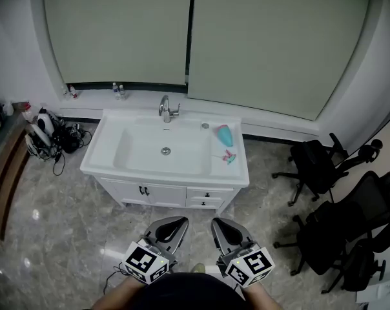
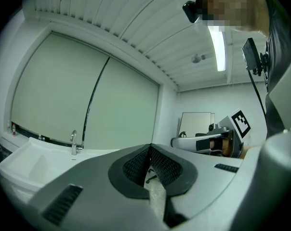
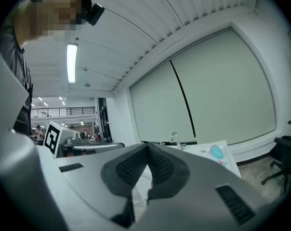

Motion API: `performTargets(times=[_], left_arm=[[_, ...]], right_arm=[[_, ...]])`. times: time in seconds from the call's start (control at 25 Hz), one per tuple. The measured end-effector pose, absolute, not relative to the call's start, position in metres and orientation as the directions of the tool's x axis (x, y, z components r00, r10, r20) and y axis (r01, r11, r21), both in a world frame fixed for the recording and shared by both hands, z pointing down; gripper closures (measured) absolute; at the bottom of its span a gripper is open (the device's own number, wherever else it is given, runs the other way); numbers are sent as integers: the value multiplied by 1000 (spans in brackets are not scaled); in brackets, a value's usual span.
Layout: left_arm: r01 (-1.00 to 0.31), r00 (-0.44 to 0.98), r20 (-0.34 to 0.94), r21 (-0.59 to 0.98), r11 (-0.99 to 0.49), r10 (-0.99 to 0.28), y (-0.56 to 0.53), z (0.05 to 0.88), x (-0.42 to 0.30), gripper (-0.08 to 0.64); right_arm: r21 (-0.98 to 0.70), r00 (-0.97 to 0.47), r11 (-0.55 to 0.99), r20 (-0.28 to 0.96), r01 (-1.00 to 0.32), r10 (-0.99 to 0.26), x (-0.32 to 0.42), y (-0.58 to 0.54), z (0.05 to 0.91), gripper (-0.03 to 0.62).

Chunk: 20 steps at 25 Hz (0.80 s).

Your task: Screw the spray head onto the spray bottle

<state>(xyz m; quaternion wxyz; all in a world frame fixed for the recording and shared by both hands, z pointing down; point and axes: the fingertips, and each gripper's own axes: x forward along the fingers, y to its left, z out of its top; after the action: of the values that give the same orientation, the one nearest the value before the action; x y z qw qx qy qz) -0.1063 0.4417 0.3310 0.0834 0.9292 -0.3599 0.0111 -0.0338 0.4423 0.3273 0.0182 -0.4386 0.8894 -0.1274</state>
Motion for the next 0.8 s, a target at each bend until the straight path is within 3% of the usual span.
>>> performTargets(times=[0.8], left_arm=[[-647, 762, 125, 180, -741, -635, 440, 354, -62, 555]], right_arm=[[-293, -616, 573, 78, -766, -784, 9, 442, 348, 591]])
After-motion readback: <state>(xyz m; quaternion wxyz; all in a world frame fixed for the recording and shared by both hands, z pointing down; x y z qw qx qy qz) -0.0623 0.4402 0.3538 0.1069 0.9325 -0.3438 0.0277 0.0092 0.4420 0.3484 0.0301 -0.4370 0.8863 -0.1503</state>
